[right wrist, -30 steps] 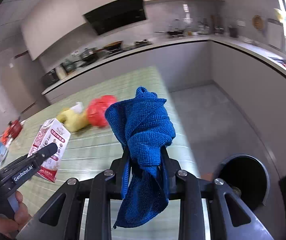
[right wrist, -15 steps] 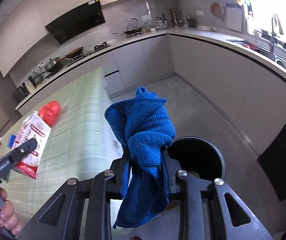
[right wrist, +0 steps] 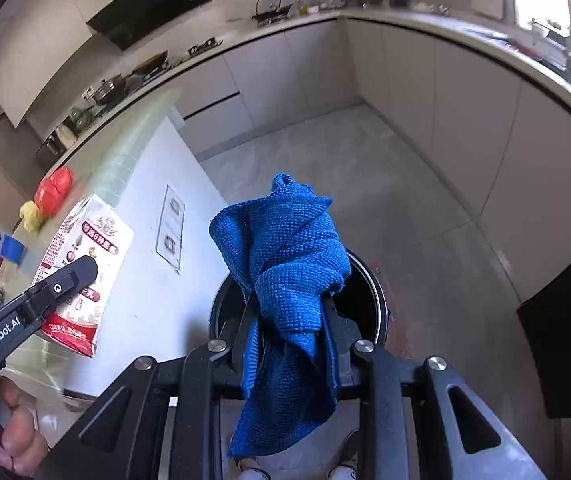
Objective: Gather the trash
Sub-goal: 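Carry the blue cloth and milk carton over the black bucket with both tools, then open both tools to drop the cloth and carton into the bucket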
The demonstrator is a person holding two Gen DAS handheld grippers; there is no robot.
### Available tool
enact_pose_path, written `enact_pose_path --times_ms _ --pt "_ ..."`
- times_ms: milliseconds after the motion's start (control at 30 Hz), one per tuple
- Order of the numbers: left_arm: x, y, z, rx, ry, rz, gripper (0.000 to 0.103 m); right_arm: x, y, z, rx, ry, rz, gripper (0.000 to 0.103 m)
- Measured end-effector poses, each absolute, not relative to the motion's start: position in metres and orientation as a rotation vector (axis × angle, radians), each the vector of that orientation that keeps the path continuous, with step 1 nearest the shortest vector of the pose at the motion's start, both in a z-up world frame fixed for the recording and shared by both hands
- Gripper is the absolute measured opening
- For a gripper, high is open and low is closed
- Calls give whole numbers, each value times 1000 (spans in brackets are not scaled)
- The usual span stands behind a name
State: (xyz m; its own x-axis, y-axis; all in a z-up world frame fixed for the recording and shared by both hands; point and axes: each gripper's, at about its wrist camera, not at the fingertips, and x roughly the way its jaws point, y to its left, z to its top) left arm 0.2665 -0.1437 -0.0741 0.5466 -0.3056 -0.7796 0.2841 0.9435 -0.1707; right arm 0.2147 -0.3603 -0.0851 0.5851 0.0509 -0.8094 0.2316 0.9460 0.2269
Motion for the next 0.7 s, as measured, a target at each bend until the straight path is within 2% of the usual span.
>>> enact_pose_path --times_ms 167,267,367,433,600,633,700 --pt "270 -158 -90 -20 954 -303 25 230 -372 -114 333 979 -47 29" --pt "271 -160 -97 -23 962 -278 25 239 -376 -126 324 997 -20 33" --pt "276 -166 -105 -24 975 -261 25 248 -382 -136 322 1006 -4 46" --pt "279 -171 -113 -21 990 -258 25 254 -385 -139 318 1005 -8 64" --pt "289 -186 -130 -6 1033 -262 26 258 -398 -138 348 977 -22 65" --pt "289 -189 -132 0 1038 -263 29 257 -400 -134 344 964 -26 65" --pt "290 -195 -132 14 1045 -269 44 256 -403 -128 334 950 -32 65"
